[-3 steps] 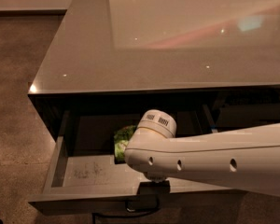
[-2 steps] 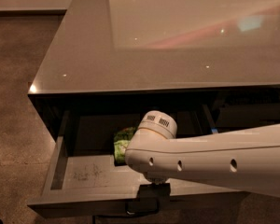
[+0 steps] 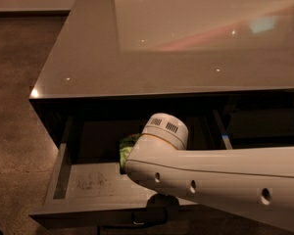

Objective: Open top drawer

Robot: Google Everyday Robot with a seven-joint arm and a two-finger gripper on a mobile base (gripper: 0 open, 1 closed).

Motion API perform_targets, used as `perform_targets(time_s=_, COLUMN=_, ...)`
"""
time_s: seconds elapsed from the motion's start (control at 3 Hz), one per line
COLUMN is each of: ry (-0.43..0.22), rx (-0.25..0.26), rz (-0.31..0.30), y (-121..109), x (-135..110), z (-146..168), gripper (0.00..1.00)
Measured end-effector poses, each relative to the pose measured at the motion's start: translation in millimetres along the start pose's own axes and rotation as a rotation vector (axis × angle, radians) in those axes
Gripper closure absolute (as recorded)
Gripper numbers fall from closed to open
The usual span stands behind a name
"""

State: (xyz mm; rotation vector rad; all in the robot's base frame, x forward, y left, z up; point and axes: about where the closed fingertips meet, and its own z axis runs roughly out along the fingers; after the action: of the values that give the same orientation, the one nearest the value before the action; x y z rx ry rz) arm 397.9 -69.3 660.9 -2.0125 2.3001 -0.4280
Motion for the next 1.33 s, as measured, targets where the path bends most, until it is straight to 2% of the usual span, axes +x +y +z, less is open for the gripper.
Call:
perform_targets(time_s=0.33, ry=-0.001, rx=0.001, rz=0.002, y=-0.2, x=0.5, z=-0.7, gripper=1.00)
perform_targets(time_s=0.67, ry=-0.059, rx=0.013, rz=0.039, y=-6.2, x=5.9, z=-0.9, gripper=1.00)
perform_targets(time_s=1.0, ry=-0.058, rx=0.030, rz=0.076, y=-16.3, x=11.5, z=-3.1, gripper=1.00)
perform_targets(time_s=1.33, ry=-0.056, rx=0.029, rz=0.078, y=-16.2, x=11.9, z=-3.1, gripper=0.82)
